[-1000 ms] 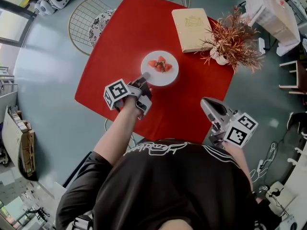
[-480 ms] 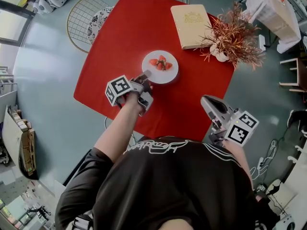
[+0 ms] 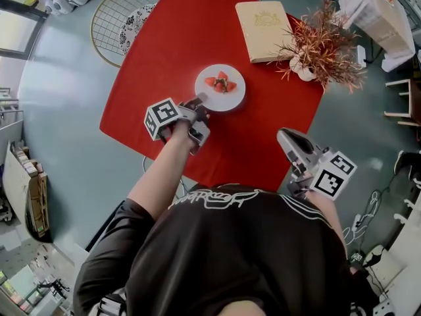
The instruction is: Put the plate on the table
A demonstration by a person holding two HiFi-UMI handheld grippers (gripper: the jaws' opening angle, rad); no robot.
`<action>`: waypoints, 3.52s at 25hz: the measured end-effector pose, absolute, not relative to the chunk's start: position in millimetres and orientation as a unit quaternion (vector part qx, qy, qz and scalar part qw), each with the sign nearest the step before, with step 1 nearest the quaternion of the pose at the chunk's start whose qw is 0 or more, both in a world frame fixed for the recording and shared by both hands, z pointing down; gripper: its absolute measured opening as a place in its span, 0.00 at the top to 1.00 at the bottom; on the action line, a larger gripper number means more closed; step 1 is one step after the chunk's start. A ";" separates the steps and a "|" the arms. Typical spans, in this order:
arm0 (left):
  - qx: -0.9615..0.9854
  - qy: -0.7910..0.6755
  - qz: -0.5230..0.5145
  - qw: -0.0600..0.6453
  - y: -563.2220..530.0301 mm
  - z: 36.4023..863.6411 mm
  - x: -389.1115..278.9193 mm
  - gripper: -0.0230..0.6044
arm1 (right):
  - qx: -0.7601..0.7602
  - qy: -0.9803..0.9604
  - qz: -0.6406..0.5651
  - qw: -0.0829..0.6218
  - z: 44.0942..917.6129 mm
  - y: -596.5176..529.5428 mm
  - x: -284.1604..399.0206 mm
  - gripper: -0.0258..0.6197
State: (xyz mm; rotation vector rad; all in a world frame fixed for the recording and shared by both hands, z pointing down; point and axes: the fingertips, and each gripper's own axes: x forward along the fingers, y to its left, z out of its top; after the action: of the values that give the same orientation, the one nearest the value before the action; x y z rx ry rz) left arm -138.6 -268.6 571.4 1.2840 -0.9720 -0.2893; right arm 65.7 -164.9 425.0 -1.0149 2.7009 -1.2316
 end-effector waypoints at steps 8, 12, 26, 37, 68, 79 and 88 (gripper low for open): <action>0.570 -0.442 -0.119 0.682 -268.7 571.4 -137.9 0.92 | -0.321 0.858 -0.401 0.010 427.8 -163.1 64.8 0.95; 0.580 -0.433 -0.115 0.680 -270.0 566.4 -134.6 0.83 | -0.318 0.859 -0.402 0.011 427.1 -161.5 63.6 0.95; 0.630 -0.432 -0.071 0.642 -271.4 562.5 -126.1 0.71 | -0.317 0.860 -0.400 0.014 428.9 -156.6 65.6 0.95; 0.760 -0.424 0.141 0.471 -254.3 559.8 -110.3 0.61 | -0.314 0.857 -0.408 0.016 429.3 -149.1 64.4 0.95; 0.808 -0.377 0.242 0.382 -224.4 564.7 -117.9 0.49 | -0.301 0.859 -0.413 0.022 436.0 -140.3 65.9 0.95; 0.820 -0.394 0.150 0.387 -190.1 514.5 -108.7 0.52 | -0.273 0.880 -0.389 0.018 424.9 -117.9 62.1 0.95; 0.855 -0.383 0.017 0.348 -120.1 415.6 -71.0 0.93 | -0.233 0.910 -0.343 0.006 397.2 -74.8 77.5 0.95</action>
State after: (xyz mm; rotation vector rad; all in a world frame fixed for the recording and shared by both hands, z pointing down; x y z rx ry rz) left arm -71.0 -120.1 415.6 2.2180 -0.9929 0.0440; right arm 77.5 -74.8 397.2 -0.7300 2.8475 -1.0742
